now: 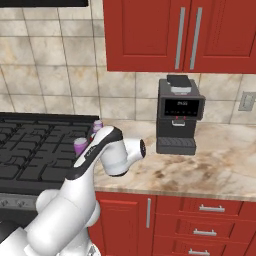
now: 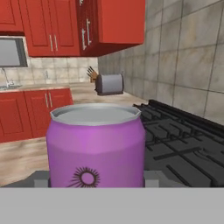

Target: Four empty soda cans are scattered around the kitchen. Gather all the cans and cluster them next to the stove for recycling.

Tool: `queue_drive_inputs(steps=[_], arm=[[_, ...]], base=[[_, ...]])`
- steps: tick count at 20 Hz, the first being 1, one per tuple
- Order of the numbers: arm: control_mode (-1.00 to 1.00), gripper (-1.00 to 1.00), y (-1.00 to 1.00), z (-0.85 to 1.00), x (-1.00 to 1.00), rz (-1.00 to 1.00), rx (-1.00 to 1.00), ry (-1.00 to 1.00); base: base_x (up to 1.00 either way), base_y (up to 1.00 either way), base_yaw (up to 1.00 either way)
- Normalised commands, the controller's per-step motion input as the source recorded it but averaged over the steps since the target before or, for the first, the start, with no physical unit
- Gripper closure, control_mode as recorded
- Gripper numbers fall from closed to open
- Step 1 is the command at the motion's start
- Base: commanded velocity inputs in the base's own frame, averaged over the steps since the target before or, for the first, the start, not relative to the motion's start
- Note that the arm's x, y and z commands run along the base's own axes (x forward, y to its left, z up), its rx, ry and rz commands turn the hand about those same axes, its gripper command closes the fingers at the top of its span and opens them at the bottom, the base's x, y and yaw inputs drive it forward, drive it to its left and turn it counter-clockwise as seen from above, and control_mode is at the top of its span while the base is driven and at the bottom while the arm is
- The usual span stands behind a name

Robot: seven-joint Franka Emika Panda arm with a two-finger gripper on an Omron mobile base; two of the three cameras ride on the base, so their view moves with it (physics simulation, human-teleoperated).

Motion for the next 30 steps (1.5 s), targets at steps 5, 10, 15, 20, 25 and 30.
queue_drive_inputs(steps=[5, 10, 15, 20, 25, 30], arm=[[-1.0, 1.0, 0.0, -0.23, 0.15, 0.0, 0.0, 0.0], [-1.0, 1.0, 0.0, -0.26, 0.22, 0.0, 0.0, 0.0], [-1.0, 1.0, 0.0, -0.26, 0.22, 0.0, 0.0, 0.01], [-1.0, 1.0, 0.0, -0.24, 0.23, 0.0, 0.0, 0.01], [-1.0, 1.0, 0.0, -0.21, 0.23, 0.0, 0.0, 0.01], [-1.0, 1.0, 0.0, -0.18, 0.25, 0.0, 0.01, 0.0]], base=[[0.0, 0.0, 0.0], [0.0, 0.0, 0.0], [0.0, 0.0, 0.0], [0.0, 0.0, 0.0], [0.0, 0.0, 0.0], [0.0, 0.0, 0.0]])
